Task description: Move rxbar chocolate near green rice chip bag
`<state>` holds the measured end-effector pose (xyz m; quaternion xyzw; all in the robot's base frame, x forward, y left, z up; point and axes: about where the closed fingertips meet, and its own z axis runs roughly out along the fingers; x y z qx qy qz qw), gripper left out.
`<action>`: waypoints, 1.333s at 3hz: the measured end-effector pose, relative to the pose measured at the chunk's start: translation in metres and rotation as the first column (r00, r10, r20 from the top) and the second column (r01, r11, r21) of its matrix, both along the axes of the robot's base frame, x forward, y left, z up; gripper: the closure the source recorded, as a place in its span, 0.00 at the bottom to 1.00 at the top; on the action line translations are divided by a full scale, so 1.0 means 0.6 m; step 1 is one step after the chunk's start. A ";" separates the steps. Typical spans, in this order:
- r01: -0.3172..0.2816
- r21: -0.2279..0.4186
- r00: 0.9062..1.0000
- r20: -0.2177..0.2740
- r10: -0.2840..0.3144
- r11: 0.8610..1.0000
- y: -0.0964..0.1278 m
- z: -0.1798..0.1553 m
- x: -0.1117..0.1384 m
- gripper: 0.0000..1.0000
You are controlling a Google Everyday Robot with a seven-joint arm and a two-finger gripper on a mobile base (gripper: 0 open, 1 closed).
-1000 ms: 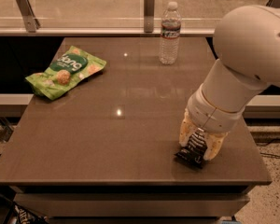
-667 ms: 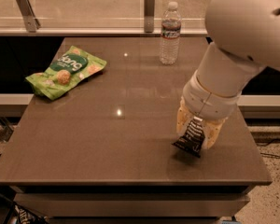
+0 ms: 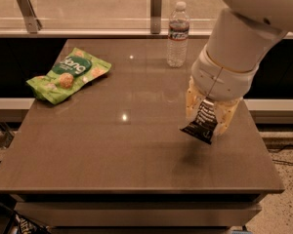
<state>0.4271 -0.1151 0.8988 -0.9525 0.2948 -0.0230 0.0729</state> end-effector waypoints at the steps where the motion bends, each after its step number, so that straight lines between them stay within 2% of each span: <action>1: 0.023 0.029 0.999 0.028 -0.024 0.999 0.005 0.024 0.012 1.00; 2: 0.036 0.064 0.998 0.056 -0.039 0.997 0.020 0.044 0.028 1.00; 4: 0.020 0.095 0.996 0.082 -0.028 0.995 0.067 0.075 0.073 1.00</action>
Offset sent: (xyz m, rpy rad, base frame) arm 0.0277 0.0204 0.0400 0.1024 -0.0780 -0.0581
